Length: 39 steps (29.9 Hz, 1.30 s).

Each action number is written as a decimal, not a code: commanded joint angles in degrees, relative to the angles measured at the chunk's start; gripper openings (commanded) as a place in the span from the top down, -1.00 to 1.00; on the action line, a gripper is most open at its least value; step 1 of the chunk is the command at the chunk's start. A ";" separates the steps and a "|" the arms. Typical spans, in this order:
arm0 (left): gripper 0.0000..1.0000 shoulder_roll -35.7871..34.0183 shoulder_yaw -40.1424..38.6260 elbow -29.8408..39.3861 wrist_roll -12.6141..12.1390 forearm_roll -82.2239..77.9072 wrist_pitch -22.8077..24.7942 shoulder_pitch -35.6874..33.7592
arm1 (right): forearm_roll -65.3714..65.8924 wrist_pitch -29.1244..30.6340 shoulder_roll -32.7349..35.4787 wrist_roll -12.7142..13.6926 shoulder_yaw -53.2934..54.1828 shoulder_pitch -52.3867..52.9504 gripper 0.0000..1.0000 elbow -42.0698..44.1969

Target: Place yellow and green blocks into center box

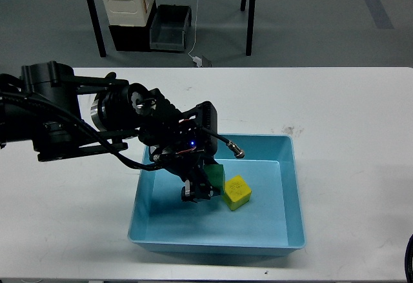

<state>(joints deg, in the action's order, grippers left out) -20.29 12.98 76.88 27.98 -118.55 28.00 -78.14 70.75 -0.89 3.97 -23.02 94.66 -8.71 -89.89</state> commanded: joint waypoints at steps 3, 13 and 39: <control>-0.63 -0.18 -0.15 -0.68 0.02 0.16 0.00 1.24 | 0.00 0.01 -0.01 0.00 -0.09 0.00 -0.96 -0.02; -0.83 -1.24 -1.20 -0.77 0.02 1.21 0.00 1.32 | 0.00 0.01 0.07 0.08 -0.09 -0.08 -0.97 -0.20; -1.00 -20.93 -55.51 2.57 0.02 110.69 -2.78 53.69 | -46.81 1.59 -1.42 13.35 -2.38 3.61 -1.00 -2.22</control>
<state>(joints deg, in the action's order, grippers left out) -41.79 -38.49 78.14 28.00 -16.45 25.88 -31.27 34.29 0.03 2.57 -13.16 92.06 -5.27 -92.17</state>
